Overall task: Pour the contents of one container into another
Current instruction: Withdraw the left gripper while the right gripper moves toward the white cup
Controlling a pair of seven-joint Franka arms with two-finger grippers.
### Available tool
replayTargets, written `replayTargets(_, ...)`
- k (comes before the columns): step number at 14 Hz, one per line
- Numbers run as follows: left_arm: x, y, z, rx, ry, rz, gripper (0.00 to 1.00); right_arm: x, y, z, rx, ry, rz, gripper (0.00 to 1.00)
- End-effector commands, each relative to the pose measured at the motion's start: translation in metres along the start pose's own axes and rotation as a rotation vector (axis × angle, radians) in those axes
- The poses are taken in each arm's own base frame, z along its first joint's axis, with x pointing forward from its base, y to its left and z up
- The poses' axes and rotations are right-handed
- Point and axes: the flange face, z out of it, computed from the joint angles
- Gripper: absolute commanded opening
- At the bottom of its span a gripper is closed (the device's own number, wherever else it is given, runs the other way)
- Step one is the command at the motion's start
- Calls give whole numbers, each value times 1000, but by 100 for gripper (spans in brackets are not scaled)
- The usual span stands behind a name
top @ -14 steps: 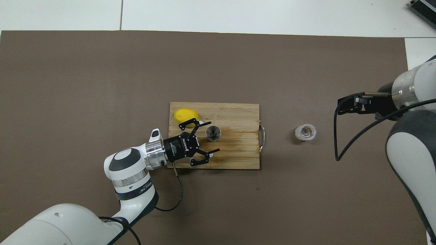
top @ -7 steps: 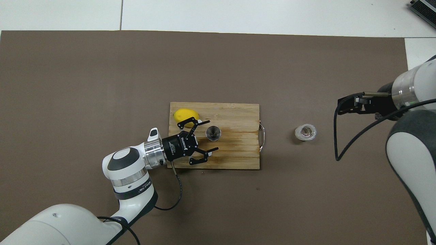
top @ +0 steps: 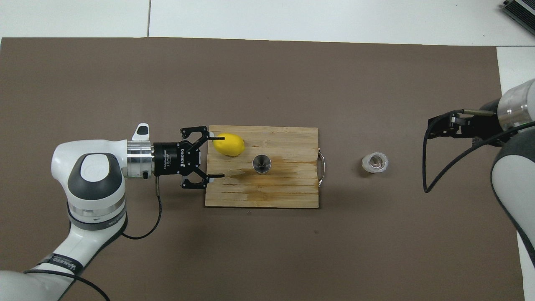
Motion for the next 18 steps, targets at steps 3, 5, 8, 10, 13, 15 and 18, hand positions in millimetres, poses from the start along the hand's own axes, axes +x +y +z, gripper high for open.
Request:
replayTargets(3,-28,42,-77,137,153,124,100,-12,-13,-1,1,2,-98,100)
replayTargets(5,-36,56,-93,185,230,199,100,-12,-13,1,1,4,-207,100)
replayTargets(8,-42,72,-125,245,367,295,100,-11,-13,7,1,19,-352,100)
replayTargets(10,-51,82,-145,292,473,361,100,-9,-13,14,0,28,-467,100)
replayTargets(13,-56,90,-175,328,519,483,100,-12,-11,33,25,46,-624,100)
replayTargets(15,-66,96,-193,373,574,608,100,-19,-9,48,59,60,-724,100)
replayTargets(18,-95,110,-218,444,653,781,100,-19,4,71,102,81,-879,100)
